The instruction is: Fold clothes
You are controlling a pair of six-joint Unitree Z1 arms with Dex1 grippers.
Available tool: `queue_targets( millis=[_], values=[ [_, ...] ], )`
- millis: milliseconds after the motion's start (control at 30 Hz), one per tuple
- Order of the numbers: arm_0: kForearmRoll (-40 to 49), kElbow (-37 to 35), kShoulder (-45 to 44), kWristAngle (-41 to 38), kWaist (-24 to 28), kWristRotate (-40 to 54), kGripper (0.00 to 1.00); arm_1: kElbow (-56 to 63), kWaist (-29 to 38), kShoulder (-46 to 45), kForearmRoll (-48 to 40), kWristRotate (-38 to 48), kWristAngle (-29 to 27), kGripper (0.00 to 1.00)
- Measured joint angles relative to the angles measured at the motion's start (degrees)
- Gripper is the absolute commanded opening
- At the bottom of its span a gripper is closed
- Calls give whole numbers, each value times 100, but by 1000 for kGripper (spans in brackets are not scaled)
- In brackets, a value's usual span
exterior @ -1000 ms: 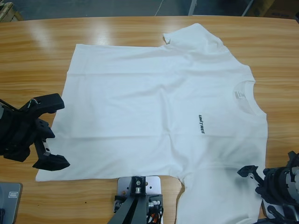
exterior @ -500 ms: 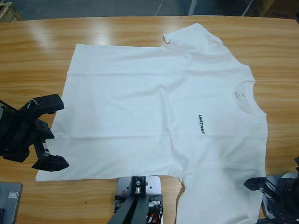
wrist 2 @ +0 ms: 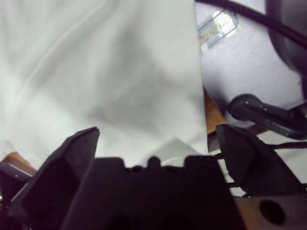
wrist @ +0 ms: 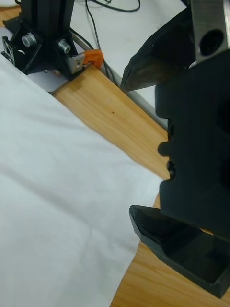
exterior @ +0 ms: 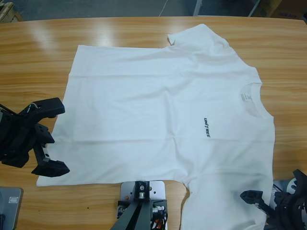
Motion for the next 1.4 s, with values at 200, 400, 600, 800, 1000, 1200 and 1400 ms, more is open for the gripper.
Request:
queue_targets(
  millis=[200,400,600,800,1000,1200,1400],
  values=[
    [0,0,-1,0,0,0,927,57,4,-4,-51,108,-21,918],
    [3,0,-1,0,0,0,927,82,4,267,-291,183,66,918],
    [6,0,-1,0,0,0,927,90,4,313,-313,248,132,904],
    [6,0,-1,0,0,0,927,130,79,549,-409,491,383,875],
    [7,-3,-1,0,0,0,927,260,110,587,-755,522,348,609],
    [8,-6,-1,0,0,0,927,336,120,587,-1009,522,346,141],
    [9,-6,-1,0,0,0,927,346,134,584,-1058,522,340,117]
  ],
)
